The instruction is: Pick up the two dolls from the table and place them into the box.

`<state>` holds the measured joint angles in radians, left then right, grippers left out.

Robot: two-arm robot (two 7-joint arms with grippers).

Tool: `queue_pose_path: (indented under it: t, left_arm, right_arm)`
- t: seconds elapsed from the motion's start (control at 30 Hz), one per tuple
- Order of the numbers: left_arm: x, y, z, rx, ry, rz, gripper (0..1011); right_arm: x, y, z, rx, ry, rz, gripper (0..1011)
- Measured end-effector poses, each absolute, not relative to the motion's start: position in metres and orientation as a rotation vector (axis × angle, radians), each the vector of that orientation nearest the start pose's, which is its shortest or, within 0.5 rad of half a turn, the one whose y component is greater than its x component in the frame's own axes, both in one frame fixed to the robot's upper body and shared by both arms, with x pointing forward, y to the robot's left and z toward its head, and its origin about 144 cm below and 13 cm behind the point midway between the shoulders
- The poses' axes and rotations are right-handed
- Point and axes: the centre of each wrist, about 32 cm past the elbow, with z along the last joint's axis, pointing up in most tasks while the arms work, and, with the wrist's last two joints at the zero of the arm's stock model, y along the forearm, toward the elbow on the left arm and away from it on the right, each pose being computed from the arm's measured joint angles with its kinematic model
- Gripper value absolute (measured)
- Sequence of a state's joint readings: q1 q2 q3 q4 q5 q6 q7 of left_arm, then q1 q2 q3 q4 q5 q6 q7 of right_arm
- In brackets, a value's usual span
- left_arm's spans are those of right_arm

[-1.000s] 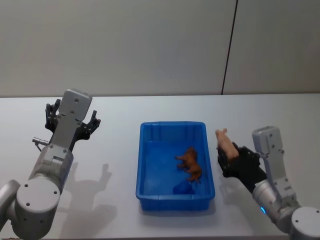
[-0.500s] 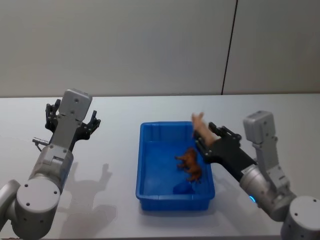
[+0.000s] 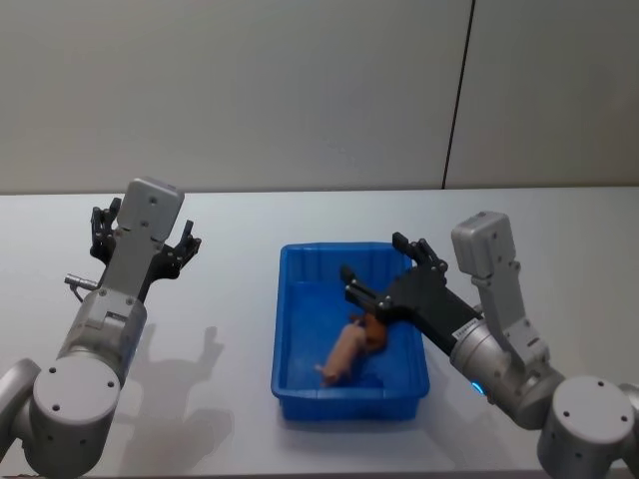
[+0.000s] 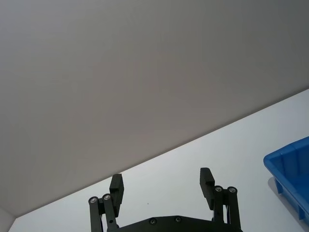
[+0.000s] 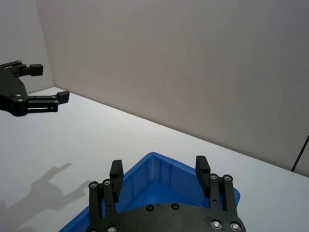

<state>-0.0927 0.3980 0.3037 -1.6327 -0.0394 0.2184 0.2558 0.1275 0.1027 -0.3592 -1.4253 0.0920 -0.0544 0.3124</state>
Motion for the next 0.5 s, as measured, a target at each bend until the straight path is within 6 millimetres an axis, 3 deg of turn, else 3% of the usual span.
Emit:
queue_pose_path:
  t: [0.07, 0.17, 0.5]
  left_arm:
    - [0.4705, 0.2457, 1.1739, 0.377, -0.255, 1.545, 1001]
    - [0.4705, 0.2457, 1.1739, 0.377, -0.254, 1.545, 1001]
    - [0.4705, 0.2458, 1.1739, 0.377, -0.254, 1.545, 1001]
  right_arm:
    - [0.4779, -0.1482, 1.1279, -0.044, -0.029, -0.917, 962]
    - [0.4791, -0.147, 1.128, -0.047, -0.027, -0.917, 1001]
    - [0.4816, -0.1446, 1.1278, -0.054, -0.022, -0.918, 1001]
